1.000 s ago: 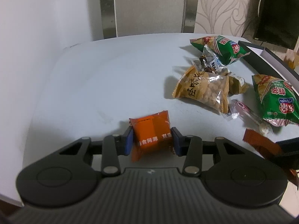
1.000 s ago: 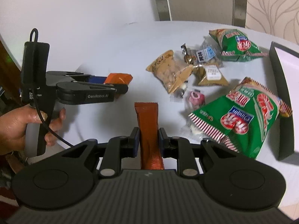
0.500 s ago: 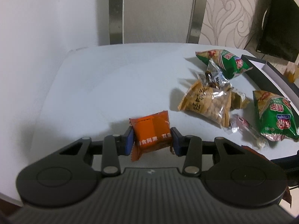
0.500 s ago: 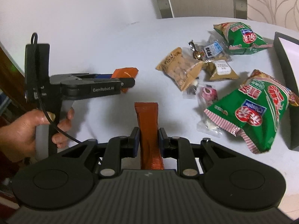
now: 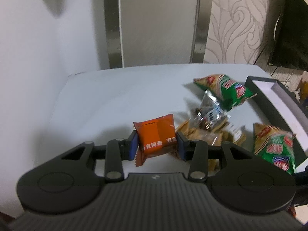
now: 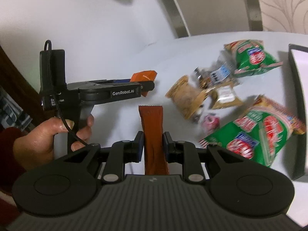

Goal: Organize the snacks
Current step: 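Carry the orange stick into the gray box and open right tool while left tool holds its packet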

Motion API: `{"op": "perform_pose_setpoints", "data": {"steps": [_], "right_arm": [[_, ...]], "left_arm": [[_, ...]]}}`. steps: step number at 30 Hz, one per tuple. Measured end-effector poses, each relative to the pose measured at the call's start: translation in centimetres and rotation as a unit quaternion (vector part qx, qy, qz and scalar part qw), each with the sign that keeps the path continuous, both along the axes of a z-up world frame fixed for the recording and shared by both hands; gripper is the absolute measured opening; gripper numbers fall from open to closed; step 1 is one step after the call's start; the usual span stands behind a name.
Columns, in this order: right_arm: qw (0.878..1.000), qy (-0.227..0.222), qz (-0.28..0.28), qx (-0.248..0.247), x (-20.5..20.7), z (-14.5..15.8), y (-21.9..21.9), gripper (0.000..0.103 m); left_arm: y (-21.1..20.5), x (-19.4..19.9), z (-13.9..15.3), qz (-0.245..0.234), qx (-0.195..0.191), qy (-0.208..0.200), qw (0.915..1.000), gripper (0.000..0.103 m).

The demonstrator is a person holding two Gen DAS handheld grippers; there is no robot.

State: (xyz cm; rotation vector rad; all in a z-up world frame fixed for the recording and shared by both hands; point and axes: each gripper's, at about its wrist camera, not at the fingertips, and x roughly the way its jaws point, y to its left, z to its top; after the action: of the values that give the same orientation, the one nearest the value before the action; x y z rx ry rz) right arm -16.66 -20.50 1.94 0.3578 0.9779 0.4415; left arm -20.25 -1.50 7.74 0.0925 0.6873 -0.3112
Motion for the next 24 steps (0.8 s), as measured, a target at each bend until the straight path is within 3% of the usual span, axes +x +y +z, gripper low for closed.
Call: {"op": "perform_pose_setpoints", "data": {"steps": [6,12,17,21,24], "right_arm": [[0.998,-0.032,-0.06,0.019,-0.3,1.9,-5.3,0.025],[0.988,-0.043,-0.149,-0.007,-0.6,2.5,-12.5,0.025],[0.977,-0.021,-0.201,-0.073,-0.2,0.5,-17.5,0.025],[0.966,-0.001,-0.207,-0.155,0.9,-2.2,-19.3,0.025],[0.959,0.015,-0.209,-0.19,1.7,-4.4,-20.3,0.025]], "left_arm": [[-1.7,1.1,0.6,0.001,-0.013,0.0,0.9999,0.045],[-3.0,0.4,0.6,-0.006,-0.021,0.001,0.9998,0.045],[-3.4,-0.8,0.7,-0.011,-0.026,0.003,0.9996,0.045],[-3.6,-1.7,1.1,-0.013,-0.023,-0.001,0.9997,0.045],[-3.7,-2.0,1.3,-0.014,-0.022,-0.002,0.9996,0.045]]}}
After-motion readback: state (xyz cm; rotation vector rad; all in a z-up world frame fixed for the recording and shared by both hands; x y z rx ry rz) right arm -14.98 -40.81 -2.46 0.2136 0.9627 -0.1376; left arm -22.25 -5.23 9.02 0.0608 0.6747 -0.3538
